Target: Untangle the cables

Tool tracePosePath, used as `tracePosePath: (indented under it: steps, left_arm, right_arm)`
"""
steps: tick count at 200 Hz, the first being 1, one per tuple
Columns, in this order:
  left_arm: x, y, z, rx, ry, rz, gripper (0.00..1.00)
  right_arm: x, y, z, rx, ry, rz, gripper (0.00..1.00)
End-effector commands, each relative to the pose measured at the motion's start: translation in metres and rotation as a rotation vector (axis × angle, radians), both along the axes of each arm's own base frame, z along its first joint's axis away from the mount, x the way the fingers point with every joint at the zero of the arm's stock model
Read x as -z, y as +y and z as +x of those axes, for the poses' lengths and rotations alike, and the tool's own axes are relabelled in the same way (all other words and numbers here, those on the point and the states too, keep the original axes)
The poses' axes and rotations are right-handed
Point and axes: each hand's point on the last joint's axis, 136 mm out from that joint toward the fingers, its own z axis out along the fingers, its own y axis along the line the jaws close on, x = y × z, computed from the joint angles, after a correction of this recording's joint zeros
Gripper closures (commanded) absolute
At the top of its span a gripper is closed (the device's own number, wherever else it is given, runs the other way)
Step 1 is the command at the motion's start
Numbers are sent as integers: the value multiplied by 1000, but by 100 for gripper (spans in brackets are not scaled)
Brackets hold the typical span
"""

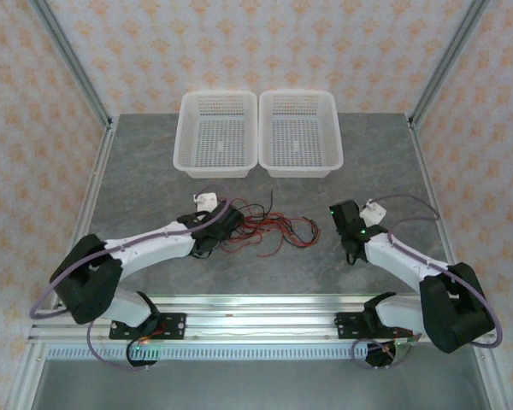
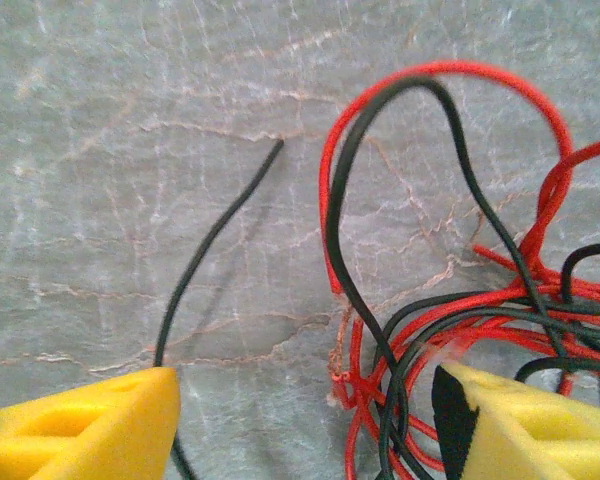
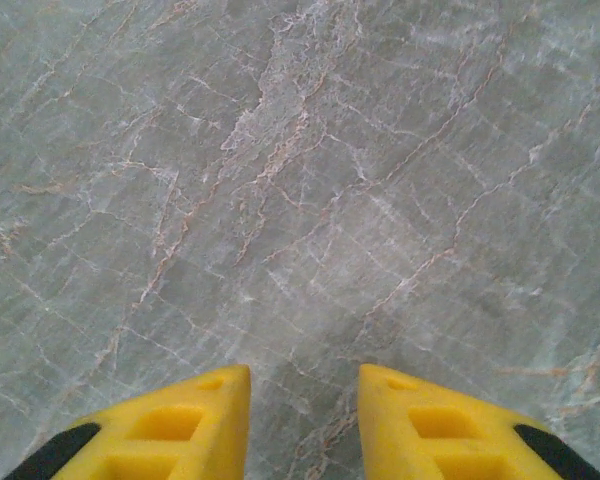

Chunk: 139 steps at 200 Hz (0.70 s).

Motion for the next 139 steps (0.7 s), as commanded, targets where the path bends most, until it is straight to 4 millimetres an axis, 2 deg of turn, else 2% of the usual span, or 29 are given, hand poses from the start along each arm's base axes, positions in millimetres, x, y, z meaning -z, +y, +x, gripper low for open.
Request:
tracePosePath:
  steps: [1, 21, 35, 49, 52, 65, 90, 111, 139]
  left_arm:
    - [-29, 16, 0, -41, -47, 39, 27]
    - [-47, 14, -1, -32, -78, -3, 25]
    - [-58, 10, -1, -18, -94, -39, 25]
    - [-66, 4, -1, 5, -101, -72, 25]
    - [-66, 2, -1, 13, -100, -80, 25]
    - [-71, -7, 0, 51, -97, -119, 26]
    - [-80, -28, 2, 117, -106, -216, 27]
    - [-90, -43, 3, 166, -125, -294, 28]
    - [-105, -46, 1, 187, -159, -335, 28]
  right_arm:
    - [-22, -8, 6, -24, -3, -86, 68]
    - [-30, 7, 13, -115, 15, -60, 68]
    - [-35, 27, 18, -226, 31, -3, 68]
    - [-41, 62, 23, -388, 32, 85, 68]
    - [-50, 70, 23, -427, 5, 106, 68]
    - [-66, 109, 23, -595, -33, 173, 67]
    - [-94, 171, 14, -874, -78, 173, 63]
    - [-93, 203, 15, -1023, -43, 81, 60]
    - [-87, 230, 25, -1164, -18, -49, 53]
